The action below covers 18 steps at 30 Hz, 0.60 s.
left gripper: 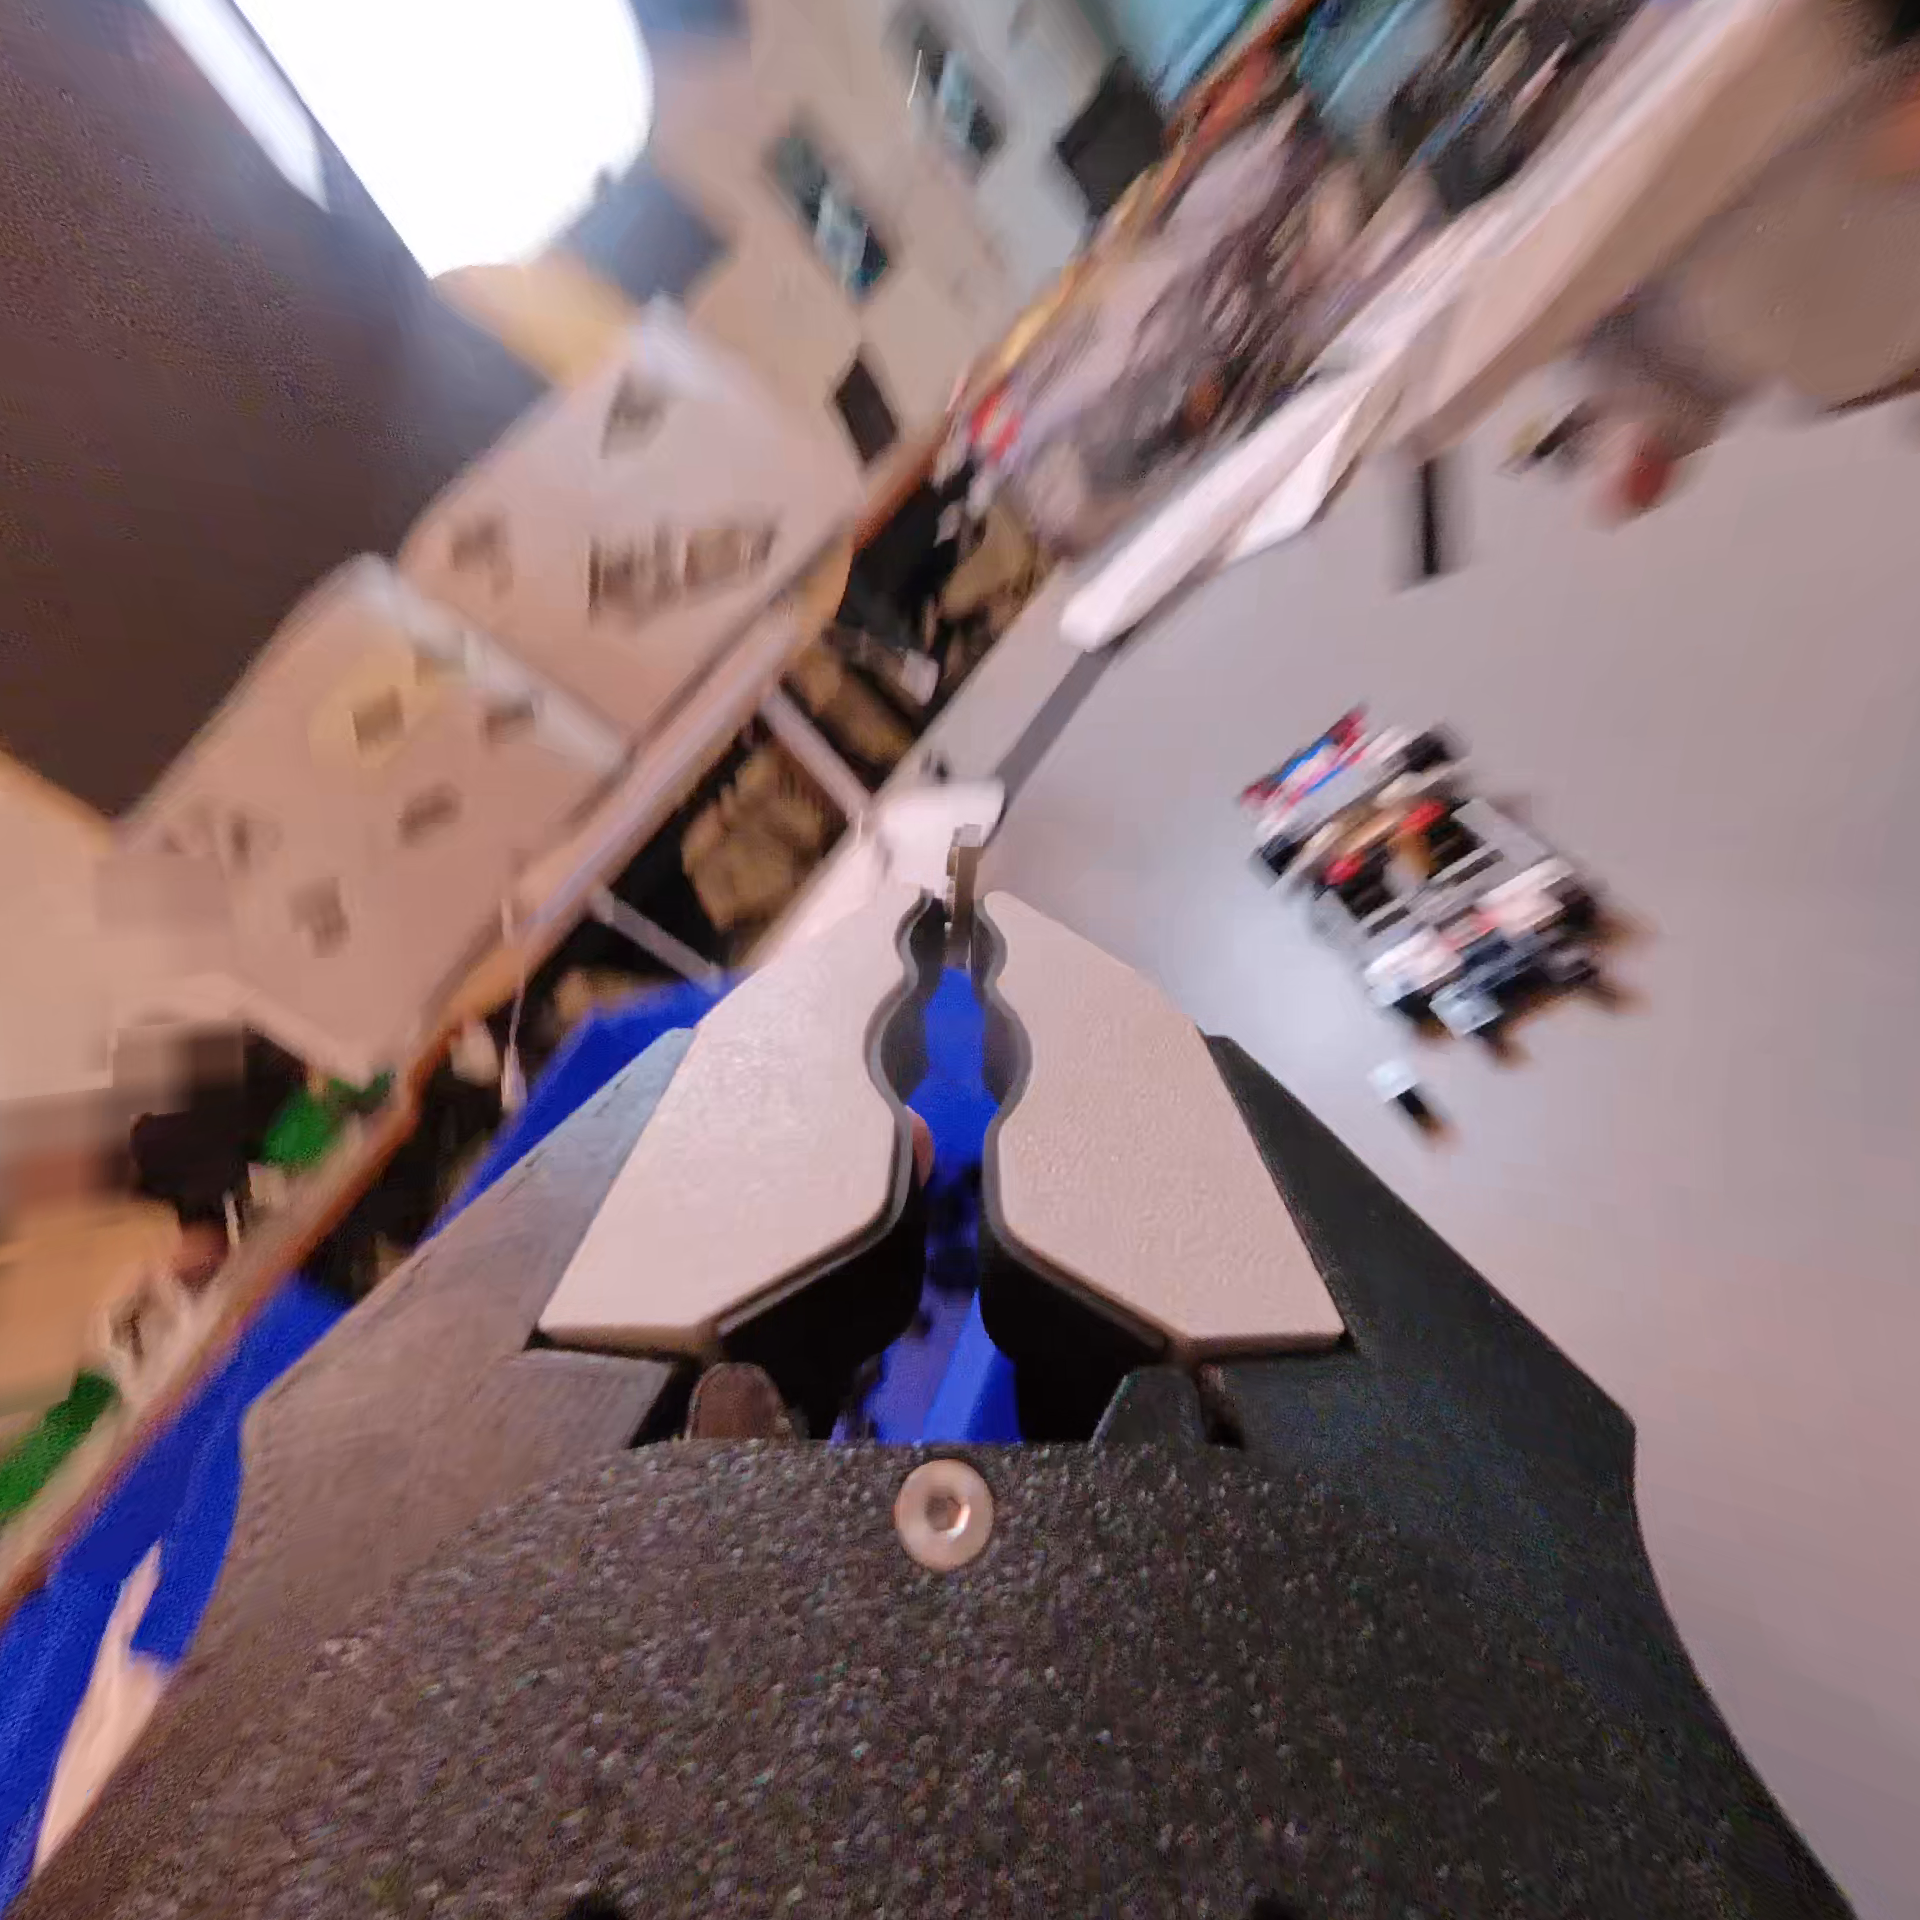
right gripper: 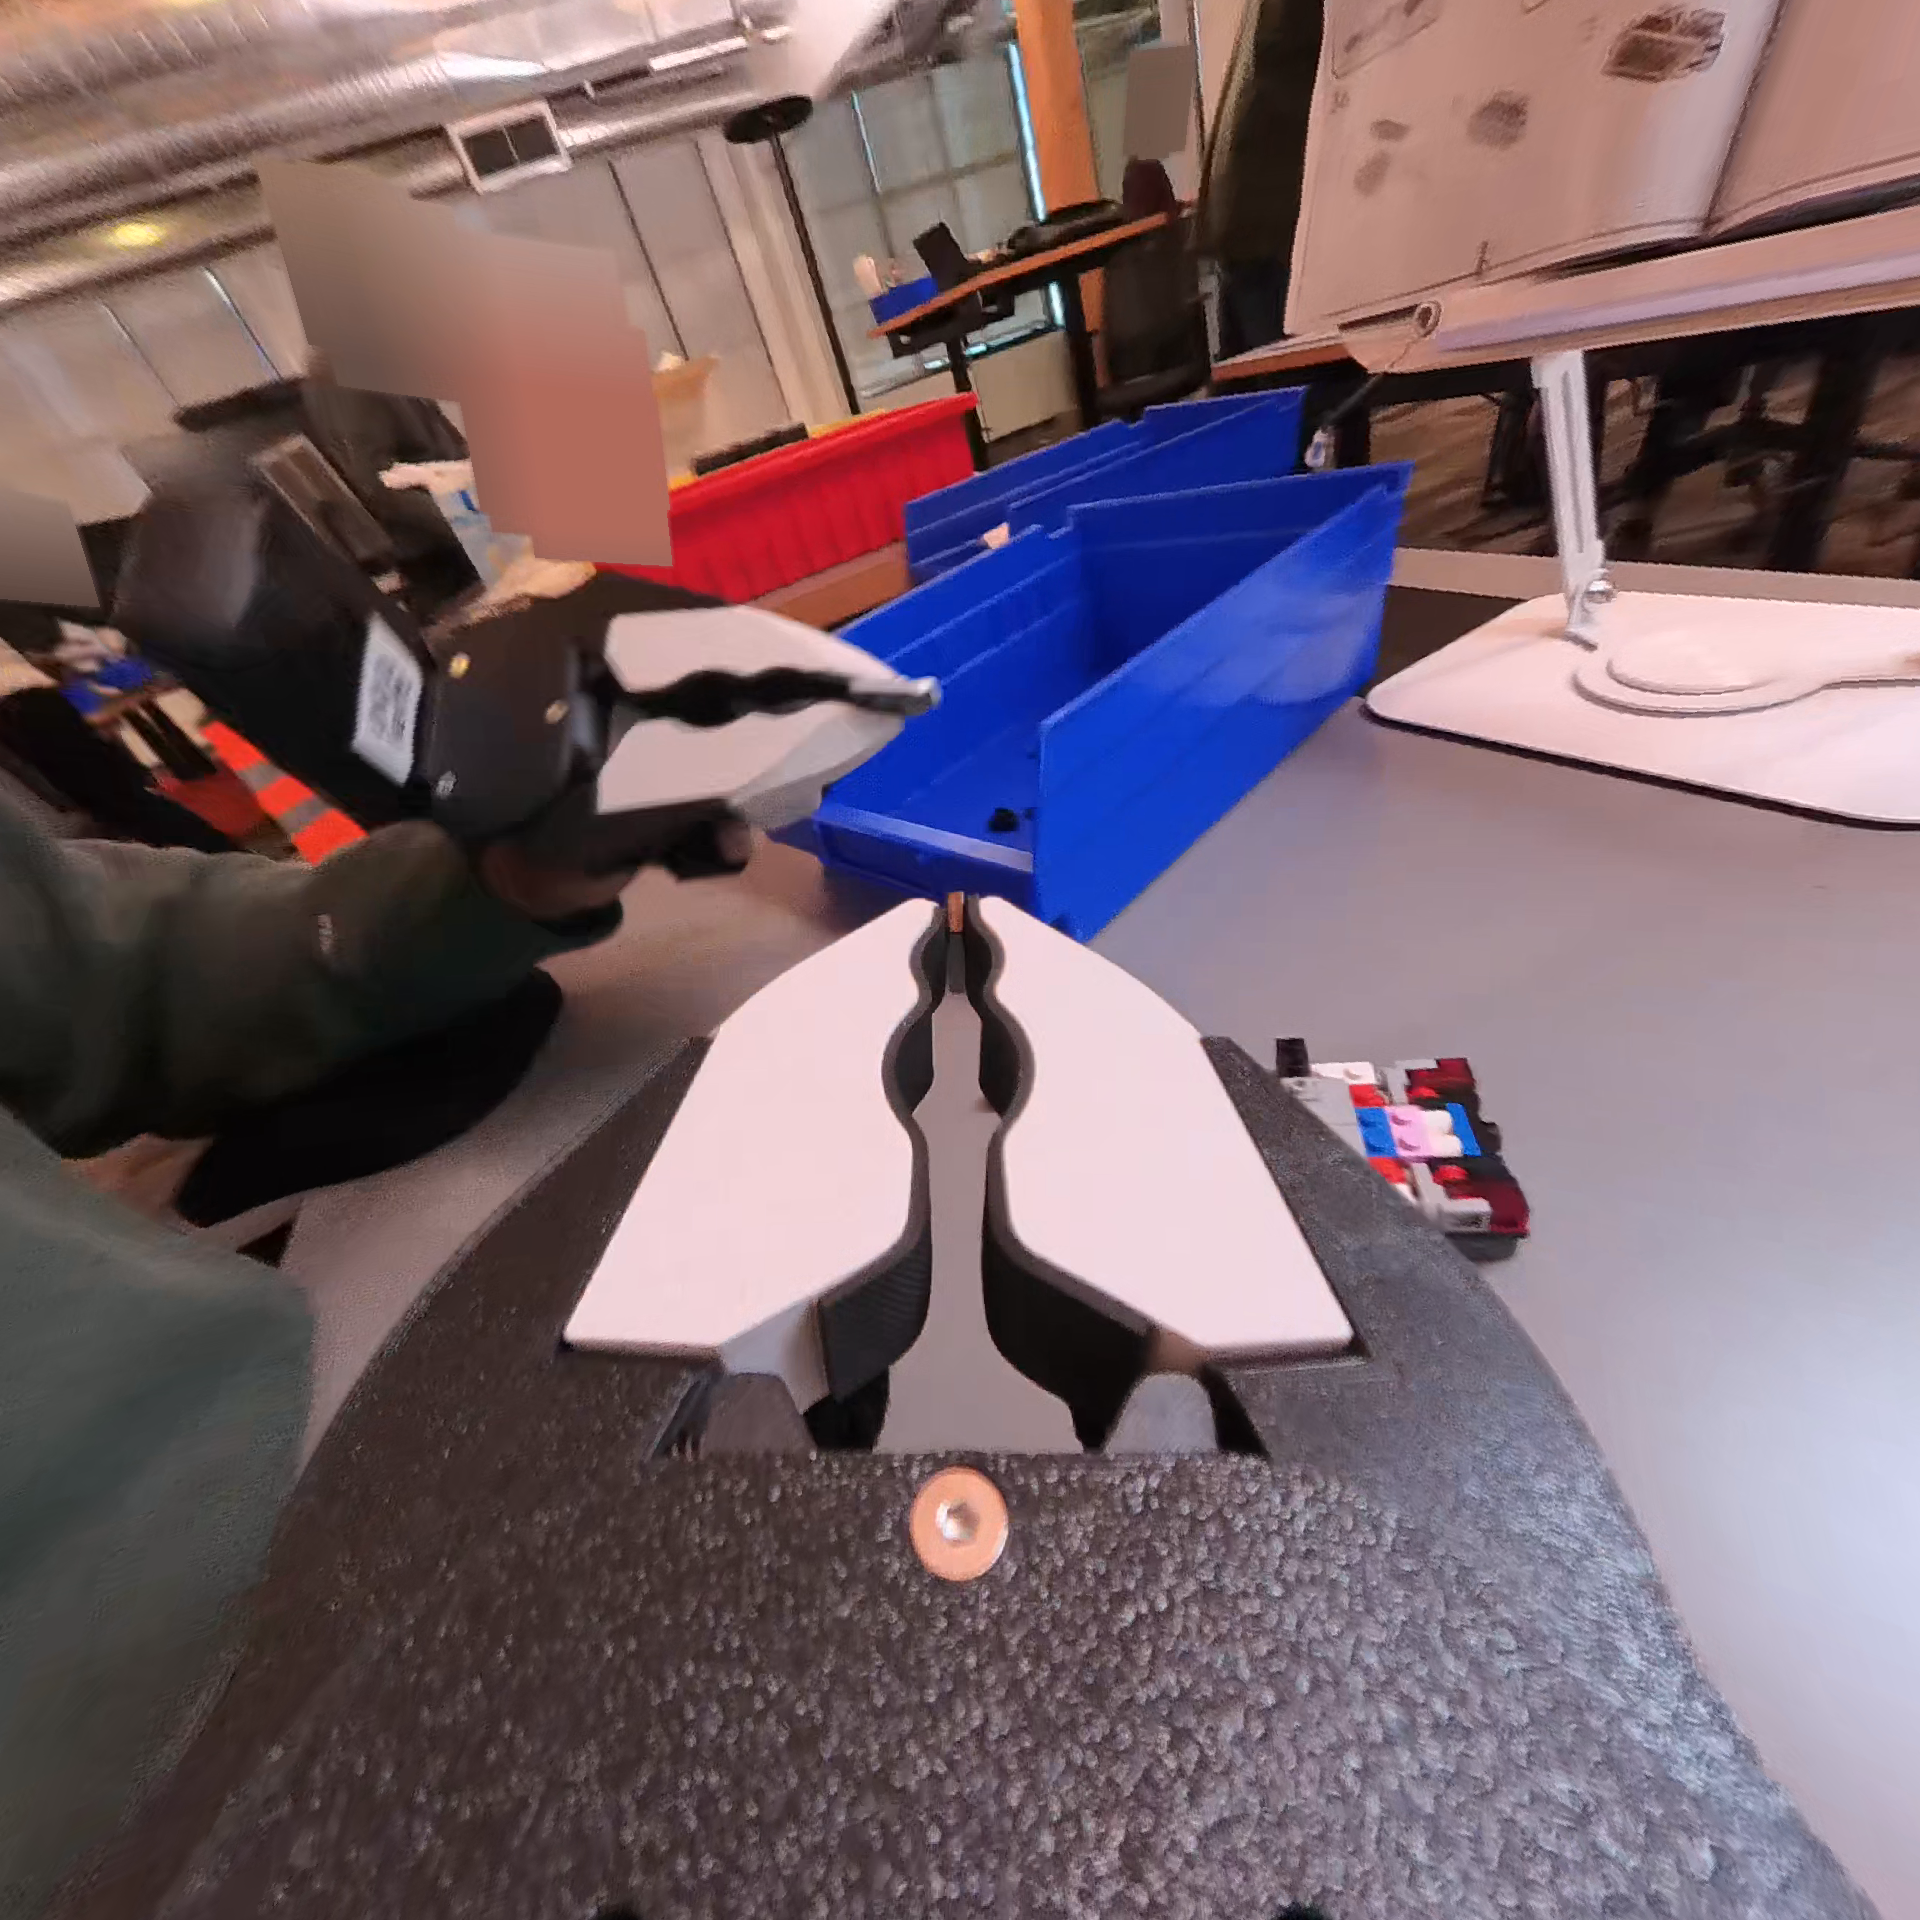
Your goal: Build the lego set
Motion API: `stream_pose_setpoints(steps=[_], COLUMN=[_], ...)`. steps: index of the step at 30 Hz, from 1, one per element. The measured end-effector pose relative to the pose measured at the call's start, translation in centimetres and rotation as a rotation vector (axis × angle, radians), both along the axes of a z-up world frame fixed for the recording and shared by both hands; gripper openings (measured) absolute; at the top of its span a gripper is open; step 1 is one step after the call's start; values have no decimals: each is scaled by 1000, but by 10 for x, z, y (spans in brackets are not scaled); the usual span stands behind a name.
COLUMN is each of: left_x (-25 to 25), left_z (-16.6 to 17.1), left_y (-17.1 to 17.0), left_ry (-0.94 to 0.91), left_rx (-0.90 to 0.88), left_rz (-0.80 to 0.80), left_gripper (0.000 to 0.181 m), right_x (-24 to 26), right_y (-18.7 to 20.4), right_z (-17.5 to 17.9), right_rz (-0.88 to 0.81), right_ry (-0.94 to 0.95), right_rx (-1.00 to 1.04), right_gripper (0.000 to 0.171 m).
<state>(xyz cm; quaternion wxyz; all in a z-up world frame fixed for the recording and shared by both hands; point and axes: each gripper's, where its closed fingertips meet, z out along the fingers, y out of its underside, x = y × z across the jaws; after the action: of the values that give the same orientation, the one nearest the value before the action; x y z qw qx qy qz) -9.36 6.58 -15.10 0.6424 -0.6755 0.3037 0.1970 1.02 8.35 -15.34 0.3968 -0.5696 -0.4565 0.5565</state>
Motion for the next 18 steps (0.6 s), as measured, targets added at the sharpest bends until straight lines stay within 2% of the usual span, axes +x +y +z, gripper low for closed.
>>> stream_pose_setpoints(steps=[2, 4, 7, 10, 11, 13, 16, 18], left_x=[-41, -59, -60, -55, -47, -14, 43, 67], left_z=[-21, -44, -67, -60, -54, -43, -30, -23], left_y=[14, 19, 18, 17, 16, 7, -16, -24], left_ry=[-76, -150, -266, -254, -250, -286, -425, -514], left_rx=[-164, -294, -432, -393, -370, -355, -380, -391], left_rz=[184, 257, 248, 203, 153, -44, -351, -447], left_gripper=[4, 10, 42, 47, 47, 41, 35, 31], right_x=[-2, -5, -9, -10, -10, -10, -10, -11], right_y=[0, -4, -9, -12, -13, -18, -27, -35], right_z=[-4, -9, -14, -16, -14, -9, -2, 1], right_rz=[-5, 8, 22, 32, 42, 76, 139, 196], right_ry=[-18, -42, -70, -71, -61, -25, 34, 62], right_rx=[23, 40, 75, 77, 68, 37, -46, -97], right_gripper=[3, 3, 3, 3, 3, 3, 3, 3])
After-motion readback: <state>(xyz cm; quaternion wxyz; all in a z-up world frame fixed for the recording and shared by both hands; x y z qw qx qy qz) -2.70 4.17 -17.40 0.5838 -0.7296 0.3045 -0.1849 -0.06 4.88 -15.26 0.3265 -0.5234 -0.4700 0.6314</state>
